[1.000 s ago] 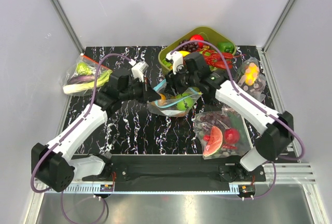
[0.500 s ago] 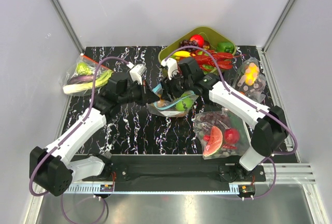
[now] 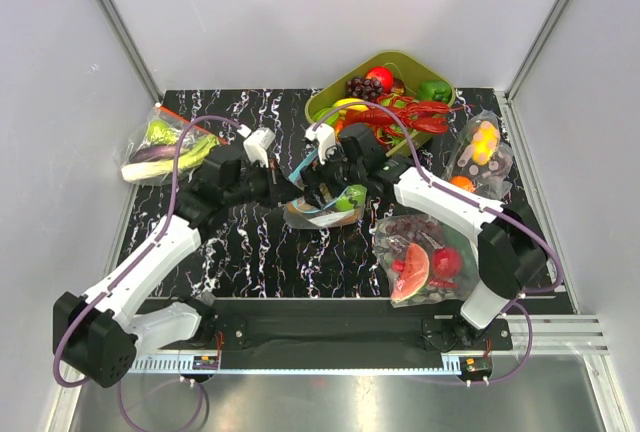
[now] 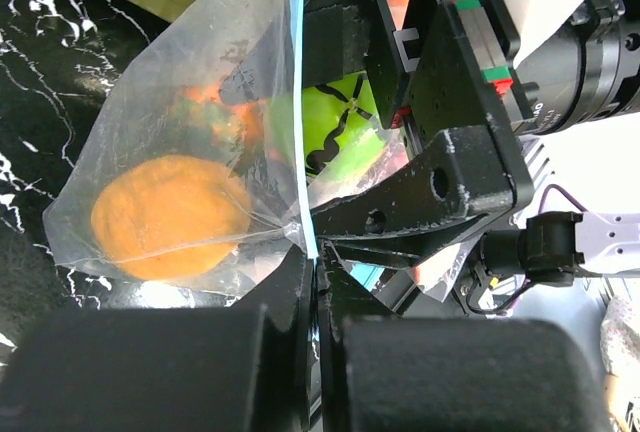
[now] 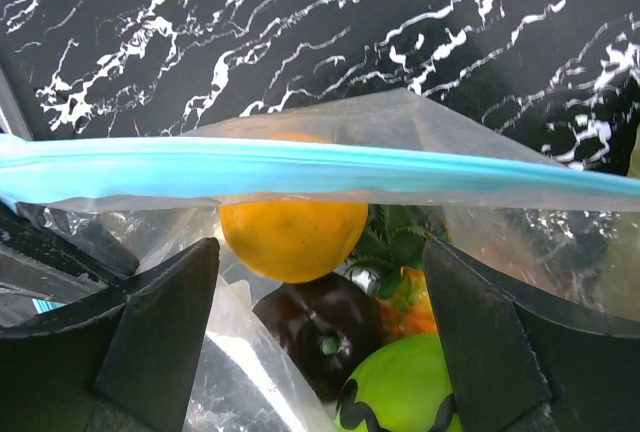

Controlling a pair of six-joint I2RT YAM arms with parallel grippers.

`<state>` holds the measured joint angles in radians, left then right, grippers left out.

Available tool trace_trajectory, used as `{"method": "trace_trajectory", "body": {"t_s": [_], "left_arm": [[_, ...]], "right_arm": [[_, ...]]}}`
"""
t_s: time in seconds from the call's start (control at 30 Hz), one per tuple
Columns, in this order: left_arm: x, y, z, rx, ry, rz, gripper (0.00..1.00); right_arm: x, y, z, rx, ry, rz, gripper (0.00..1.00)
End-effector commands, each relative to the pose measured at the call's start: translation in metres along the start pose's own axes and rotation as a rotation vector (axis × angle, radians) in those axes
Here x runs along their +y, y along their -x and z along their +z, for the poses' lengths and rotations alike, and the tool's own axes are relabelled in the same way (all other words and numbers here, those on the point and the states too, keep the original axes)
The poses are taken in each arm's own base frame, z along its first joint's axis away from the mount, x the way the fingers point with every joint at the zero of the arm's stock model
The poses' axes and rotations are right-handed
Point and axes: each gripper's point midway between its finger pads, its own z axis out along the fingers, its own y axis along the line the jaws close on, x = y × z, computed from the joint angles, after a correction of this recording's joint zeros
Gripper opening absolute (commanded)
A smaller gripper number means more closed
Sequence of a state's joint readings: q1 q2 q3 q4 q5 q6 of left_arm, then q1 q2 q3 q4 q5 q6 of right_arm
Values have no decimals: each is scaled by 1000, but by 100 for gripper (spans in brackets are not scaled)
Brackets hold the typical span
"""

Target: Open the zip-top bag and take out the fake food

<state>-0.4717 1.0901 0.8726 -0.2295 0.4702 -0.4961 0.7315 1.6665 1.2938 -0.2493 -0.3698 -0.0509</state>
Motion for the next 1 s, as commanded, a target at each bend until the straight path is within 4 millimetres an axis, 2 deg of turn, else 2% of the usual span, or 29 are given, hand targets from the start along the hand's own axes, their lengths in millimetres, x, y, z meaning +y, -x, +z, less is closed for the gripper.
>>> {"method": "trace_trajectory", "body": {"t_s": [0.0, 0.2, 0.33, 0.47, 0.63, 0.77, 0.8, 0.9, 0.93, 0.97], "left_arm": [[-18, 29, -3, -118, -63, 56, 0], [-4, 29, -7, -152, 9, 48, 0], [-4, 41, -25, -249, 52, 76, 0], [9, 43, -37, -288, 137, 89, 0], [23, 35, -35, -247, 198, 84, 0], [19, 32, -33, -237, 172, 82, 0], [20, 32, -33, -234, 172, 82, 0], [19, 31, -32, -232, 164, 80, 0], [19, 29, -31, -228, 163, 79, 0], [19, 29, -31, -228, 163, 78, 0]], "right_arm": [[41, 10, 13, -60, 164, -56, 91], [61, -6, 24, -27, 265, -88, 91], [65, -17, 33, 6, 291, -91, 90], [72, -25, 41, 31, 309, -101, 89], [76, -37, 47, 88, 299, -123, 88], [70, -43, 50, 103, 255, -126, 86], [67, -47, 52, 105, 238, -118, 84], [60, -35, 57, 31, 185, -94, 66], [61, -37, 55, 19, 177, -73, 62], [60, -22, 56, -48, 167, -82, 54]]}}
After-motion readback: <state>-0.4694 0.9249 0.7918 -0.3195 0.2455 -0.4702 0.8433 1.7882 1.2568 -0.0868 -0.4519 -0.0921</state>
